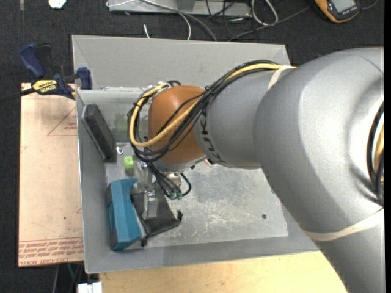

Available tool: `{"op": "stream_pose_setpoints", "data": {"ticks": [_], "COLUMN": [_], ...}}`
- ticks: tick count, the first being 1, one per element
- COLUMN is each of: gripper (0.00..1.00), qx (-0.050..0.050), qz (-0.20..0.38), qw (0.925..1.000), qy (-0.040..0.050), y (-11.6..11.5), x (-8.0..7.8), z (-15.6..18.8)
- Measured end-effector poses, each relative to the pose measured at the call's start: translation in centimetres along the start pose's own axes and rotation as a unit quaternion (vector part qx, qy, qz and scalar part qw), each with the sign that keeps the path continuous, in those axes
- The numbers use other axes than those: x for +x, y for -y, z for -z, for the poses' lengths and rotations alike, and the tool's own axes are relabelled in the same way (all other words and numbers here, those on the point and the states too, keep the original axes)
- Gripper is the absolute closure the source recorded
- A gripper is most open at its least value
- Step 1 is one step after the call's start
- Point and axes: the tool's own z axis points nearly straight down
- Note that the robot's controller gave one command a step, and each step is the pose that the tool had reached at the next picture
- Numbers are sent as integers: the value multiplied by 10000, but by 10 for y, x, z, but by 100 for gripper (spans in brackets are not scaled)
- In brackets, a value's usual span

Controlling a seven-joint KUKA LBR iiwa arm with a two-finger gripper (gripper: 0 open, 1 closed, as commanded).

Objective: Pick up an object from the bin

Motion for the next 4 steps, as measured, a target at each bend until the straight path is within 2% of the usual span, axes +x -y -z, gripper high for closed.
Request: {"op": "stream_pose_setpoints", "data": {"ticks": [1, 2, 3, 4], "gripper": [100, 100, 100, 100], "qx": [-2, -3, 7, -7], "qz": [-506, -509, -509, -506], "qw": [9987, 9987, 9986, 9987], "qy": [-63, -63, -106, -80], "y": [9, 9, 10, 9], "x": [50, 50, 52, 50], "z": [-1, -1, 22, 54]}}
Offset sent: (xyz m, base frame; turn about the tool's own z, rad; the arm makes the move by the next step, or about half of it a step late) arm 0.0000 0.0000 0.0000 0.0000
